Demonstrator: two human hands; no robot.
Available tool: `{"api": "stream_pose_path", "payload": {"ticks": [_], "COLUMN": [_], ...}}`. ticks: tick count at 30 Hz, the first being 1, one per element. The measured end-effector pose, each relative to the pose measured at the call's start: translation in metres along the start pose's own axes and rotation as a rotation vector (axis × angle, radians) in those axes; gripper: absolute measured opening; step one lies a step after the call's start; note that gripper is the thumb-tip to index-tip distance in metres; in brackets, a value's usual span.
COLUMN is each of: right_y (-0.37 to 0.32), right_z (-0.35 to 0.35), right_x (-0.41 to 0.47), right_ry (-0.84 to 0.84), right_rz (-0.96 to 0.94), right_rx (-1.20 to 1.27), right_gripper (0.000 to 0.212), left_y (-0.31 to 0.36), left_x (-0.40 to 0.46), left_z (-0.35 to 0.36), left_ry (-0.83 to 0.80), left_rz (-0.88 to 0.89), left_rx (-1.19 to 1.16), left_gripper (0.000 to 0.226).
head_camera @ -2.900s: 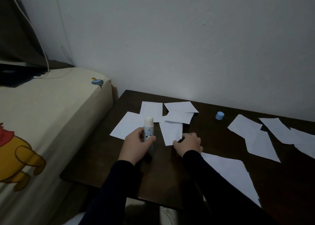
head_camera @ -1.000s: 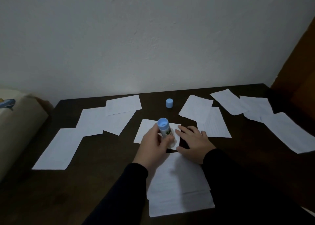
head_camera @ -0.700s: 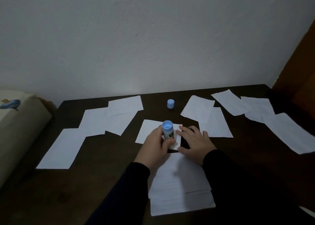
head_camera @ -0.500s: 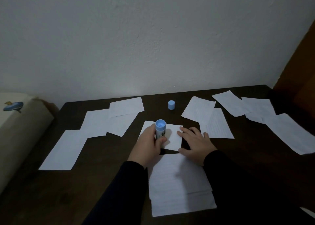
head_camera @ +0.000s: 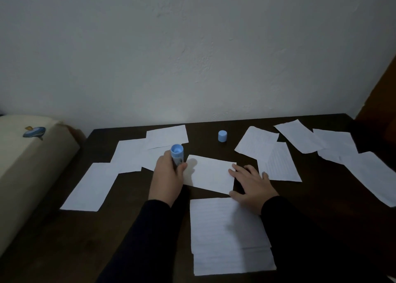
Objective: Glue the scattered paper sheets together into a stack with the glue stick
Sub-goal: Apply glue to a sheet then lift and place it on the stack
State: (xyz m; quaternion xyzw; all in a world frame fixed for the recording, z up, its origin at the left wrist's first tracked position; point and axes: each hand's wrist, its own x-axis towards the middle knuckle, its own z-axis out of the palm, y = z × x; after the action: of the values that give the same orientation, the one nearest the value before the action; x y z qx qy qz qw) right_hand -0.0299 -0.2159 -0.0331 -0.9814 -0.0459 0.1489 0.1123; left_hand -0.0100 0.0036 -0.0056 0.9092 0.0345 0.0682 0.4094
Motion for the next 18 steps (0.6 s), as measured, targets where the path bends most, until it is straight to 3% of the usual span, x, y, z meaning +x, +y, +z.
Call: {"api": "stream_pose_path", "payload": {"ticks": [3,7,18], "right_y": [-0.002,-0.003,-0.001], "right_z": [0.002,-0.003,-0.005], "right_x": [-0.002,0.0,0.001], "right_ry": [-0.008,0.004,0.026], "right_rz": [-0.014,-0.035,-0.046], "right_rx": [0.009,0.039,0.105], "right_gripper": [0.066,0.066,0.067], "left_y": [0.013,0.047,0.078], "left_x": [0.0,0.012,0.024], "left_z": [-0.001,0.015,0.077], "left_ry": [0.033,-0.046,-0.182], "left_rz": [0.005,0.019,0.091], "left_rx": [-0.171,-0.213,-0.052], "left_gripper": [0.015,0.02,0.022]}}
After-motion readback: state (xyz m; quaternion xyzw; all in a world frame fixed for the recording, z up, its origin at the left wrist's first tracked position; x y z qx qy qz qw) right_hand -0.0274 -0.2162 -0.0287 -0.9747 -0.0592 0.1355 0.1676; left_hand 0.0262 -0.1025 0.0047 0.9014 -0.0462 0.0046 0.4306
